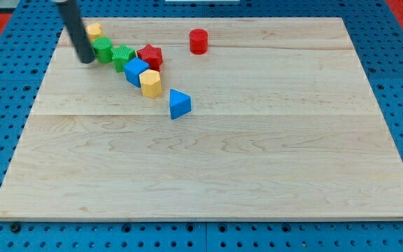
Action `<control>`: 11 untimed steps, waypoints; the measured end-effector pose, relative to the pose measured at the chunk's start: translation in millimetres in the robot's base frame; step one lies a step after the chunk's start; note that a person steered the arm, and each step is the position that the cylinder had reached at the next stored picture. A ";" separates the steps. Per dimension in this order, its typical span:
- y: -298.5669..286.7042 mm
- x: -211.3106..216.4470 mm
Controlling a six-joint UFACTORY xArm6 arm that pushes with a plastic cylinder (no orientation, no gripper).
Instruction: Push the green circle to the top center of the board
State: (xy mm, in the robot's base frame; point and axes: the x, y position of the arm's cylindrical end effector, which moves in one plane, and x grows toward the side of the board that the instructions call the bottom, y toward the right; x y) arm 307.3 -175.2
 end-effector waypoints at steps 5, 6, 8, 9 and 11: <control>-20.5 -12.1; 5.7 -41.6; 102.9 -48.7; 157.0 -45.1; 193.0 -56.2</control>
State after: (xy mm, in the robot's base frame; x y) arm 251.1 17.8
